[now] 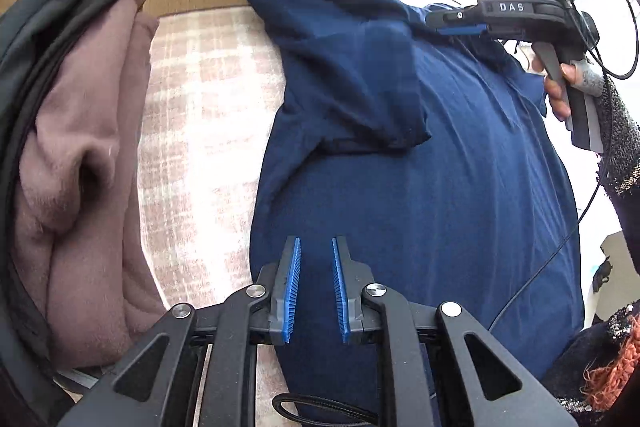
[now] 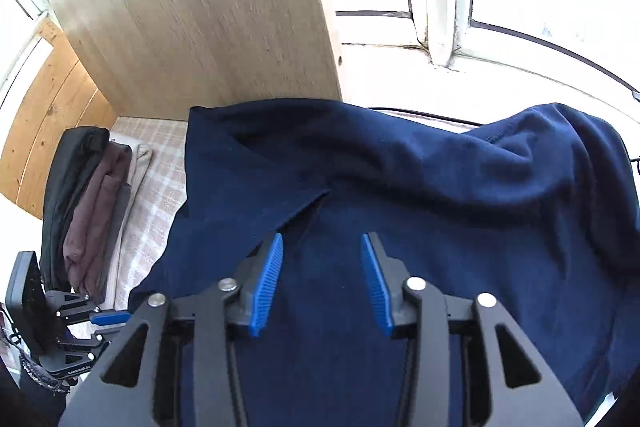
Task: Fold clothes
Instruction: 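Grasp the sweatshirt shoulder with the right gripper while the left gripper hovers open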
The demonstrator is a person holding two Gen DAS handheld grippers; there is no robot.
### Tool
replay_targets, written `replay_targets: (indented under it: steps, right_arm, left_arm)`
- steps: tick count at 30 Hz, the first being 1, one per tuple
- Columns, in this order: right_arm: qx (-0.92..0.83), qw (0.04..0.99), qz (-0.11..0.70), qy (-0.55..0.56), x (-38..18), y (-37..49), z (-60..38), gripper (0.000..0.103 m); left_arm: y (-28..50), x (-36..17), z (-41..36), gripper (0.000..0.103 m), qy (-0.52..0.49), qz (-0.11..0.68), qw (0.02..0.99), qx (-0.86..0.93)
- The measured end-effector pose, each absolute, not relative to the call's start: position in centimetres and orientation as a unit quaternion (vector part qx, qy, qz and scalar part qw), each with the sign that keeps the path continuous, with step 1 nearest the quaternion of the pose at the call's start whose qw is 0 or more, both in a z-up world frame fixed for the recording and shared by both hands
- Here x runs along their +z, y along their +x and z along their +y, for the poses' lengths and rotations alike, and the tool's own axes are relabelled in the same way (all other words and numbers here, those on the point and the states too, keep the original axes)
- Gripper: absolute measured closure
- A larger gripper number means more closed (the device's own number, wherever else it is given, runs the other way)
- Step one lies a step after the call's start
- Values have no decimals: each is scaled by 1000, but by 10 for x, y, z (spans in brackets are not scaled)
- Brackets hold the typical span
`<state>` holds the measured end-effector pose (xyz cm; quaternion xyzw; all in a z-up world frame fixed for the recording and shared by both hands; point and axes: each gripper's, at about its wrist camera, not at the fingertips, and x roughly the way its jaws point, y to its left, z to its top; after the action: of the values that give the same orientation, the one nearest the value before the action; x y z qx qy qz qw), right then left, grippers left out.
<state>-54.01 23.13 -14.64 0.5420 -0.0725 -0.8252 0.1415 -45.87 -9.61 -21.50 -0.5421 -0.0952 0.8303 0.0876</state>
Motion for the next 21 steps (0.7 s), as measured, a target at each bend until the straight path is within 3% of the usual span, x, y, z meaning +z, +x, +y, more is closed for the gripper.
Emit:
replay_targets:
  steps: [5,9,13,21]
  right_arm:
    - [-823,190,-53,532,-135,-555,221,58]
    - [-813,241,-6,530,-128,-572,193,58]
    - [-797,283,57,531,-131,-596,144,58]
    - [-771,272,113,565,-166,-639,92,58]
  left_arm:
    - [-486,-208,-90,78,-522,-43,82,848]
    - [-512,-224,-75,78,-531,-2,68,845]
    - [-514,-230,-70,77,-529,7,73,845]
    - [-509,-232,-79,76,-515,-8,66,854]
